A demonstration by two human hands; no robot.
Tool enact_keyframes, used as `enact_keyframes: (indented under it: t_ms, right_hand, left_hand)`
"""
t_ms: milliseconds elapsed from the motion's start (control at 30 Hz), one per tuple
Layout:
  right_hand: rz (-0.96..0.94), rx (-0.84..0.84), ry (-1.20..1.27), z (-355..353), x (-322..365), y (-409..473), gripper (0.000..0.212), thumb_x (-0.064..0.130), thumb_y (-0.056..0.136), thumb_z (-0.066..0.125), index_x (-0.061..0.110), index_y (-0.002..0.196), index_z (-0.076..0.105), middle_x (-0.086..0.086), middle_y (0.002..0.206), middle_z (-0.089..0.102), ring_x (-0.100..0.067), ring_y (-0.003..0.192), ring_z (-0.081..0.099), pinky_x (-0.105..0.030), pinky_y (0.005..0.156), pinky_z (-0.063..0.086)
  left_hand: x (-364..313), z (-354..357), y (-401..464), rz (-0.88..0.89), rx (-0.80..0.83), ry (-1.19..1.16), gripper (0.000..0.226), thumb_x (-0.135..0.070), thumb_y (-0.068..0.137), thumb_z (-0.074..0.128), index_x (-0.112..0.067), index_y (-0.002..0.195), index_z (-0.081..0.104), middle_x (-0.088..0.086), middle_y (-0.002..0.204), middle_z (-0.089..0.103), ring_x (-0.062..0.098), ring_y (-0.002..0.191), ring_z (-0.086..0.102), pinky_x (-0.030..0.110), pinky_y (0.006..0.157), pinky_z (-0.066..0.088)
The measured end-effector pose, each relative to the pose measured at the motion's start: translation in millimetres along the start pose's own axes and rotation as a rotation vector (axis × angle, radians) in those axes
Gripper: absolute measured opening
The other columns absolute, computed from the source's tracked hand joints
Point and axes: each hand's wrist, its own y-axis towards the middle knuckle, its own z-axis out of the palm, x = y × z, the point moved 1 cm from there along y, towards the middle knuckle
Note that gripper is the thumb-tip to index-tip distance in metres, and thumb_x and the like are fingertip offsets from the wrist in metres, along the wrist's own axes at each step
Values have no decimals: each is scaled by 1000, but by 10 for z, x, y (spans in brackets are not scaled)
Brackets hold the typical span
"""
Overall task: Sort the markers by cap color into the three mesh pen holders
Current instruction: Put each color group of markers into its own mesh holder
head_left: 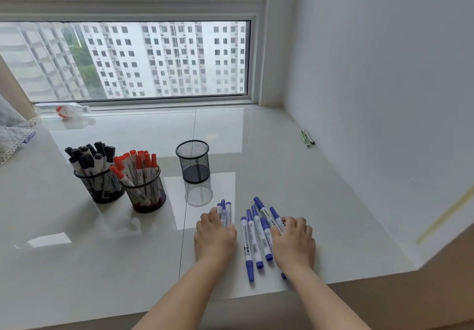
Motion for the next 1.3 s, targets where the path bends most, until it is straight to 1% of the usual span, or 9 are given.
enact_keyframes:
  t_ms: [367, 500, 600, 767, 867, 967, 1100, 1200, 1300]
  right_hand:
    - [-14, 33, -86, -1, 2, 3, 38, 43, 94, 34, 21, 124, 43, -1, 123, 44, -19, 110, 46, -32, 87, 37]
    - [0, 56, -164, -13, 42, 28, 37, 37, 94, 34, 15, 123, 42, -3, 124, 45, -20, 110, 47, -34, 83, 38]
    - [21, 79, -155, -28, 53, 50, 35, 32, 93, 35, 13, 120, 45, -3, 122, 48, -21, 109, 49, -33, 83, 39]
    - [60, 173, -35, -138, 92, 152, 31, 28, 88, 44, 9, 111, 50, -6, 111, 55, -21, 92, 52, -28, 72, 39]
    - [72, 157, 8, -192, 58, 159, 25, 30, 88, 45, 9, 99, 52, -3, 94, 56, -19, 76, 50, -27, 58, 34]
    - [118, 85, 102, -184, -1, 146, 19, 31, 89, 45, 11, 88, 47, 0, 80, 53, -19, 68, 50, -28, 51, 30]
    - [195, 103, 248, -210, -16, 243, 20, 28, 89, 47, 8, 88, 46, 0, 71, 50, -18, 63, 48, -29, 51, 31]
    - [229, 163, 362, -198, -11, 326, 19, 24, 88, 49, 6, 94, 48, -6, 81, 57, -24, 72, 58, -33, 62, 45]
    - [267, 205, 526, -202, 39, 372, 12, 15, 87, 49, 6, 95, 51, -10, 85, 62, -21, 66, 64, -37, 67, 54]
  left_hand:
    - [64, -146, 110, -50, 145, 98, 40, -32, 88, 51, -4, 116, 44, 11, 117, 54, 28, 108, 53, 33, 82, 42]
    - [110, -203, 109, -14, 112, 136, 26, -30, 87, 49, -8, 100, 51, 10, 103, 61, 25, 79, 53, 28, 64, 37]
    - [143, -226, 114, 10, 126, 141, 20, -29, 85, 48, -11, 91, 49, 8, 94, 60, 22, 71, 46, 27, 61, 35]
    - [179, -275, 131, 13, 167, 125, 19, -33, 85, 45, -14, 86, 44, 3, 84, 51, 23, 72, 47, 28, 61, 35]
    - [216, -297, 138, -7, 160, 98, 23, -39, 87, 44, -15, 85, 45, 3, 83, 54, 22, 71, 48, 28, 60, 35]
    - [295, -319, 150, -63, 174, -57, 23, -38, 87, 46, -15, 83, 48, -3, 72, 52, 18, 66, 50, 28, 52, 35]
    - [373, -416, 203, -198, 236, -458, 14, -21, 88, 45, -10, 90, 53, -1, 73, 64, 9, 60, 65, 24, 62, 49]
    - [403, -436, 227, -246, 285, -656, 8, -11, 90, 42, -8, 92, 50, 5, 78, 64, 15, 63, 68, 30, 69, 52]
    - [378, -455, 244, -284, 371, -912, 9, -4, 91, 42, -7, 95, 49, 7, 76, 58, 15, 59, 58, 28, 58, 51]
